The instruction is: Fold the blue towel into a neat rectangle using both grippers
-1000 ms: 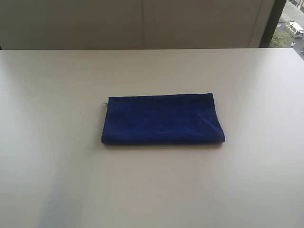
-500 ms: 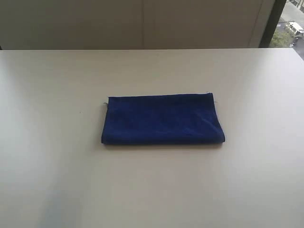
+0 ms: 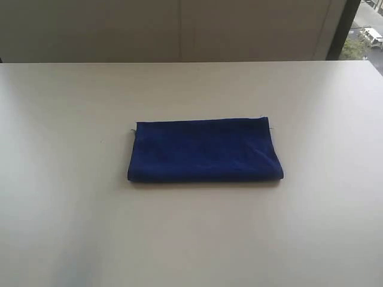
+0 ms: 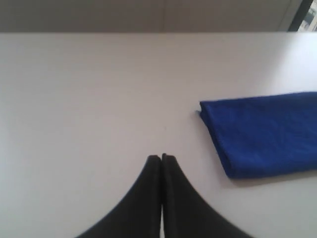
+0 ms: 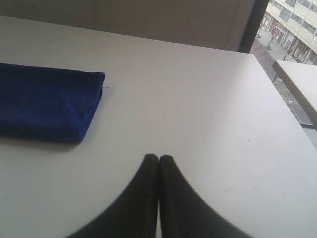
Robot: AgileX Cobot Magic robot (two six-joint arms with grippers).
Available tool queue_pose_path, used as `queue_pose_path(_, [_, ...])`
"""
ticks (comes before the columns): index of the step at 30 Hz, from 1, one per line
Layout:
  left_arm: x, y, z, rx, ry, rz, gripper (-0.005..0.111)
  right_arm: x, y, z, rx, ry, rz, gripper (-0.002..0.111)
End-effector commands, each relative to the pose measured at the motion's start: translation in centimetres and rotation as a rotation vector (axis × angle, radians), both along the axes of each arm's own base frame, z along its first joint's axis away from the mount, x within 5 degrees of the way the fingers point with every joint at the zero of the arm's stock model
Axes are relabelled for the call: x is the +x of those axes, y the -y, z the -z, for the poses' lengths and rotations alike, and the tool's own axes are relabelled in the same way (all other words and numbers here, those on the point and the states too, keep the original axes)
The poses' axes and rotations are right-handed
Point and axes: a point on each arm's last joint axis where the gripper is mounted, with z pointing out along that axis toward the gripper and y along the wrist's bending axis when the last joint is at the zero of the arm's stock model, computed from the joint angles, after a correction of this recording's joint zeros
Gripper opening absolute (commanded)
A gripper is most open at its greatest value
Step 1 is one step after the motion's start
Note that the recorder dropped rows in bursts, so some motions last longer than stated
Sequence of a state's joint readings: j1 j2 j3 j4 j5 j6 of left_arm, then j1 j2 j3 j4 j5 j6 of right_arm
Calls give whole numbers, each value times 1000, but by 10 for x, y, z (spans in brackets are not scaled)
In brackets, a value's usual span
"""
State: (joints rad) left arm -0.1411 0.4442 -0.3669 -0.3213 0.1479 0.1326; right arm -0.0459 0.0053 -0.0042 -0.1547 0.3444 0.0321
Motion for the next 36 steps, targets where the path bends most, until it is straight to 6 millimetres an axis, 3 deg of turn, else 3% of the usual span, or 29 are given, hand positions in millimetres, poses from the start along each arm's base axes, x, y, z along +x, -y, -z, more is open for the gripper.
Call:
queue_pose_path(1, [-21,-2,-10,-31,131,7,0,0,-1,0,2,12,-8,0])
queue_pose_path(10, [-40,-5,-18,-48,250,8,0,0,-1,0,-3,12,-10,0])
queue_pose_path(23, [-42,-2,-9,-29,166,41,0,0,-1,0,-3,10,-9,0])
queue_pose_path(33, [-45,-5,88,-17,61,21,0,0,-1,0,-3,10,-9,0])
queue_pose_path(36, [-45,-4,95,-14,37,22,0,0,-1,0,-3,10,-9,0])
